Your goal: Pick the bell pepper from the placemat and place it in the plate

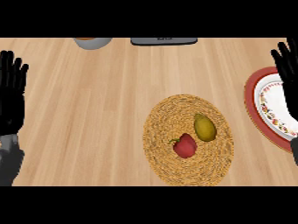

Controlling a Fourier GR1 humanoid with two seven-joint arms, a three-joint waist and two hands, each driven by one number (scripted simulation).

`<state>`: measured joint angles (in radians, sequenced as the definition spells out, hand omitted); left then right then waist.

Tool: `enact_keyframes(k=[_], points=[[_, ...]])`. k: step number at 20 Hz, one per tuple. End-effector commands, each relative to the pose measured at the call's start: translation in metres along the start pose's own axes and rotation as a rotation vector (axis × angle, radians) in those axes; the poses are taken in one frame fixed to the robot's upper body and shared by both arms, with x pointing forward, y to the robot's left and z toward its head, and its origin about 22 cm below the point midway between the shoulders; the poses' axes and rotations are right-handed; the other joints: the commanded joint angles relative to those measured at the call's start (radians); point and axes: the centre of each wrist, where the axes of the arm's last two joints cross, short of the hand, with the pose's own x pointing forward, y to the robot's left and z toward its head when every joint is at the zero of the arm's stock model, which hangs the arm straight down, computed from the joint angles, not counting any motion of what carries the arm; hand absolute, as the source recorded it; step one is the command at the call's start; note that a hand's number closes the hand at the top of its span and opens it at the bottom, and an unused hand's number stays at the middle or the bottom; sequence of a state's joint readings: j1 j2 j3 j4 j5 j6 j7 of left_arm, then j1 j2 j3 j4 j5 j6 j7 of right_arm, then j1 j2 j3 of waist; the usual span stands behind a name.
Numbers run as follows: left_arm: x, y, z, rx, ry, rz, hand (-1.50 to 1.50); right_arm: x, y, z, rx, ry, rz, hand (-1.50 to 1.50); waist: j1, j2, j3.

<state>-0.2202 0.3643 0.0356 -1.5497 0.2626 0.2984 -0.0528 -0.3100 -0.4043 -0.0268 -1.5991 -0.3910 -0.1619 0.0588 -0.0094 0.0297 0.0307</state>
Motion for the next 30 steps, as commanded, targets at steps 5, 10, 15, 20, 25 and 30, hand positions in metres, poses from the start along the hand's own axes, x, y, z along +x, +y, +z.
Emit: enact_keyframes(k=[5,10,15,20,25,30], points=[[-0.039,-0.008,0.028,-0.222,0.173,-0.118,0.00,-0.023,0.138,0.040,0.561,0.009,0.015,1.50,0.065,-0.021,-0.034],[-0.073,0.002,0.059,-0.252,0.302,-0.114,0.00,-0.053,0.158,0.085,0.360,-0.262,0.230,-1.50,0.011,-0.027,-0.031],[-0.075,0.010,0.057,-0.254,0.267,-0.124,0.00,-0.104,0.194,0.156,0.420,-0.398,0.277,-1.50,0.009,-0.029,-0.030],[-0.092,0.014,0.068,-0.259,0.284,-0.112,0.00,-0.103,0.150,0.173,0.294,-0.422,0.417,-1.50,0.001,-0.031,-0.031],[-0.094,0.024,0.058,-0.245,0.288,-0.125,0.00,-0.086,0.131,0.181,0.229,-0.401,0.588,-1.50,-0.007,-0.032,-0.033],[-0.081,0.012,0.056,-0.258,0.283,-0.142,0.00,-0.090,0.104,0.184,0.329,-0.225,0.869,-1.50,-0.004,-0.033,-0.034]])
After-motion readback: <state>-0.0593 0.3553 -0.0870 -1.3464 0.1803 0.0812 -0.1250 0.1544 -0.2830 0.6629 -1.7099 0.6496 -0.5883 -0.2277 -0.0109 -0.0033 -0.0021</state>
